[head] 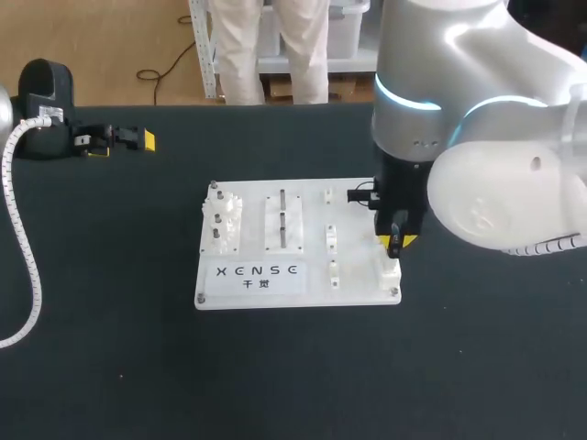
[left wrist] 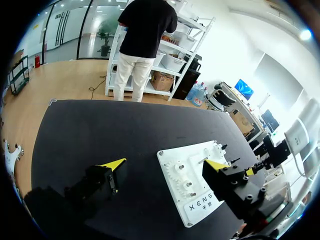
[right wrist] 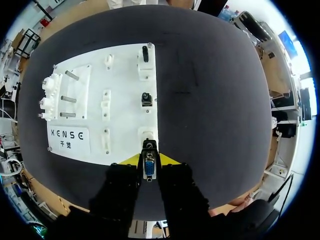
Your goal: Insert the USB connector, Ethernet cable, and multi-pin plug into their matching sockets one by one.
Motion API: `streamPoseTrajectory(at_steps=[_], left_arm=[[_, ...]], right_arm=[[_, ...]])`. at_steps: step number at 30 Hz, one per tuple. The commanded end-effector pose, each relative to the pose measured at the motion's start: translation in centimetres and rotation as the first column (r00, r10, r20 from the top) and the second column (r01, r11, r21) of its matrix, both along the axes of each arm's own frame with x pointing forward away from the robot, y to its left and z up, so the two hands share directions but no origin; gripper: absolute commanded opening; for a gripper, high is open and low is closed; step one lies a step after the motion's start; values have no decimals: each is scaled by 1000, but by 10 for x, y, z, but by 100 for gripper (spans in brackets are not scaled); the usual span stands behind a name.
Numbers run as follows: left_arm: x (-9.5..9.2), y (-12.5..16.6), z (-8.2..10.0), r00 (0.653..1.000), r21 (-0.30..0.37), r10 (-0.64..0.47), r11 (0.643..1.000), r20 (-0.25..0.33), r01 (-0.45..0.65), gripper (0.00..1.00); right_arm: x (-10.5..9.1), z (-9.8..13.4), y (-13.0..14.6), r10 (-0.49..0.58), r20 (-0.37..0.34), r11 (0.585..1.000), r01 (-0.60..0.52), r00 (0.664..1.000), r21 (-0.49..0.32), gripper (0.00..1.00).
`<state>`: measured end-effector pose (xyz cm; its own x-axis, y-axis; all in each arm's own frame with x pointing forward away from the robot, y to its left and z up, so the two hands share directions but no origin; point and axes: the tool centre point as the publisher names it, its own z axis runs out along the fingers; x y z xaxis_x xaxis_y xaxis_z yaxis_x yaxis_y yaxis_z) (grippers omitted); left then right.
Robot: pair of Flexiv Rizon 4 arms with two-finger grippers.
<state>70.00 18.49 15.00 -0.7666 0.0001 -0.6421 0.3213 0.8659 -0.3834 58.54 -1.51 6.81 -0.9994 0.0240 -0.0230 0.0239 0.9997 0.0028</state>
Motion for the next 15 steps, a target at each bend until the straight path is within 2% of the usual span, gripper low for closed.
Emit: streamPoseTrajectory(at_steps=[1, 15], left_arm=[[0, 0, 0, 1000, 0, 0, 1000, 0, 0, 100], [0, 0, 0, 1000, 0, 0, 1000, 0, 0, 100]], right_arm=[[0, -2, 2, 2, -4, 1000, -2, 1000, -2, 0], [-1, -5, 3, -17, -12, 1000, 17, 1000, 4, 0]])
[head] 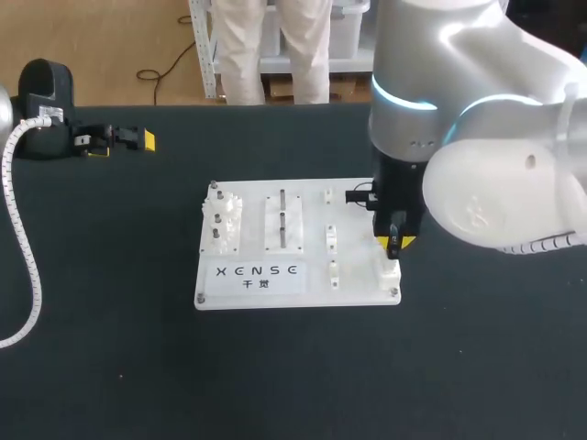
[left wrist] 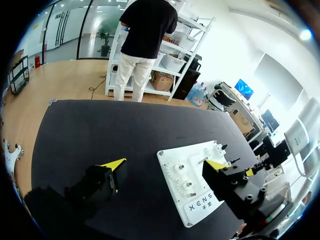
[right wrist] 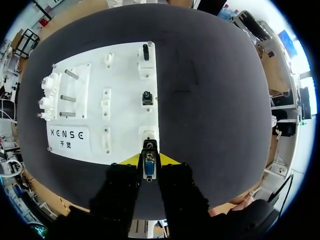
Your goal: Insert the USB connector, Ethernet cable, and multi-pin plug into their matching sockets one by one.
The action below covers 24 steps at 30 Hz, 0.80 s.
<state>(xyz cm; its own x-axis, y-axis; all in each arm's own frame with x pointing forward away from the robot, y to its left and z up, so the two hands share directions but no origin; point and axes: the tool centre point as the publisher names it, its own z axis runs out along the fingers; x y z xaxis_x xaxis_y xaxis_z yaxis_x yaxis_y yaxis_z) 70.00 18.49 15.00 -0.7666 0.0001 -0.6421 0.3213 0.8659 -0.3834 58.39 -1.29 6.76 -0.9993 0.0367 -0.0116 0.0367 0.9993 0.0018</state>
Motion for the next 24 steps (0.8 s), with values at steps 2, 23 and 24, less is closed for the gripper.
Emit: streamPoseTrajectory(at_steps=[2, 23, 24], left_arm=[[0, 0, 0, 1000, 0, 0, 1000, 0, 0, 100], [0, 0, 0, 1000, 0, 0, 1000, 0, 0, 100], [0, 0, 0, 1000, 0, 0, 1000, 0, 0, 100]], right_arm=[[1, -5, 1, -7, -1, 1000, 7, 1000, 5, 0], [9, -5, -2, -30, -2, 1000, 30, 1000, -1, 0], [9, -5, -1, -30, -2, 1000, 30, 1000, -1, 0]])
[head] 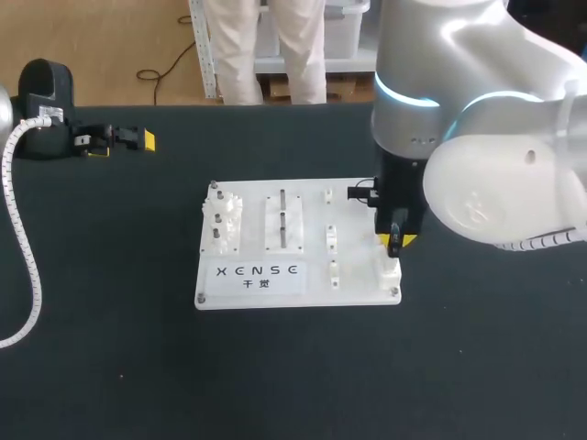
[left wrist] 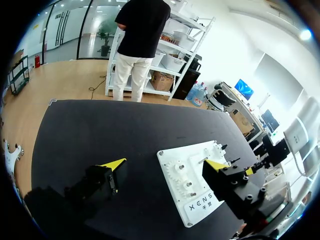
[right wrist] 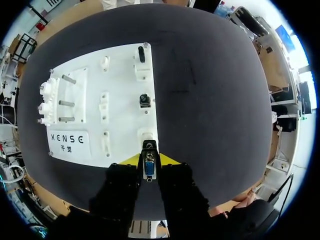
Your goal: Insert the USB connector, Ethernet cable, and multi-pin plug into their matching sockets one by one.
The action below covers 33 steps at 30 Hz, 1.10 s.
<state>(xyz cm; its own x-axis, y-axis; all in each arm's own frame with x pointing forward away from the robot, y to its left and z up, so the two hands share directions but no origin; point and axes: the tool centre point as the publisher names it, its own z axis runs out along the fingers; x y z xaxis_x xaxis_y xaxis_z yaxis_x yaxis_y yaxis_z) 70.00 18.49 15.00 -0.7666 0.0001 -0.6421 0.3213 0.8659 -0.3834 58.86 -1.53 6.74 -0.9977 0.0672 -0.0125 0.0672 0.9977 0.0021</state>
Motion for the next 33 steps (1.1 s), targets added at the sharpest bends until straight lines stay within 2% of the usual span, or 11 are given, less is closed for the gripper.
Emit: streamPoseTrajectory(at_steps=[1, 23, 33], left_arm=[[0, 0, 0, 1000, 0, 0, 1000, 0, 0, 100], [0, 0, 0, 1000, 0, 0, 1000, 0, 0, 100], [0, 0, 0, 1000, 0, 0, 1000, 0, 0, 100]], right_arm=[[4, -4, 1, 1, -3, 1000, -1, 1000, 0, 0], [3, -6, 11, 33, -3, 999, -33, 999, -5, 0], [0, -6, 12, 39, -15, 999, -38, 999, 17, 0]])
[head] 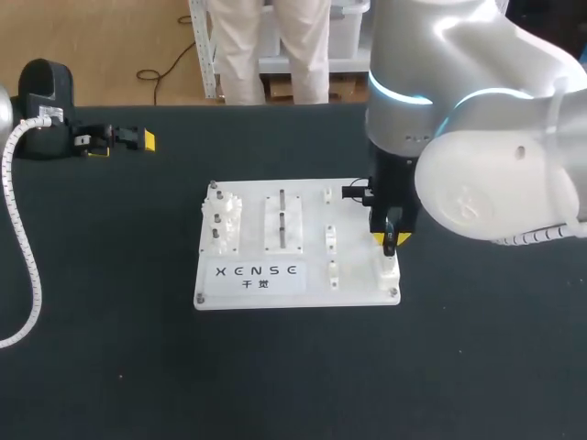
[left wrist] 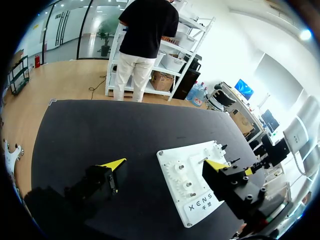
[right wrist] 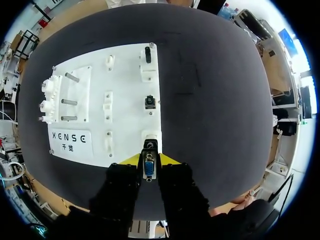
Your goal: Insert the USB connector, Ethernet cable, and multi-pin plug into their matching sockets one by one.
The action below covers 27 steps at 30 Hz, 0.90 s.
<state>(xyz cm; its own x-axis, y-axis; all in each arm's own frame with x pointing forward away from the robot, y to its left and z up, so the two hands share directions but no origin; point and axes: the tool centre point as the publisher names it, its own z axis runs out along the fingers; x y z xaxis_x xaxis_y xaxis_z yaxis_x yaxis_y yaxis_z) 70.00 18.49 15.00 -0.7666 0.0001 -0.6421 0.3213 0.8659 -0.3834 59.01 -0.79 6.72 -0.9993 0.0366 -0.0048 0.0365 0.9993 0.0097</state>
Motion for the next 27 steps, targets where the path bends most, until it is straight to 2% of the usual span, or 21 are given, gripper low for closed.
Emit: streamPoseTrajectory(at_steps=[1, 27], left_arm=[[0, 0, 0, 1000, 0, 0, 1000, 0, 0, 100], [0, 0, 0, 1000, 0, 0, 1000, 0, 0, 100]], right_arm=[[-2, -5, 5, 12, -9, 1000, -12, 1000, 5, 0], [-3, -6, 0, 15, -25, 1000, -15, 1000, -6, 0]])
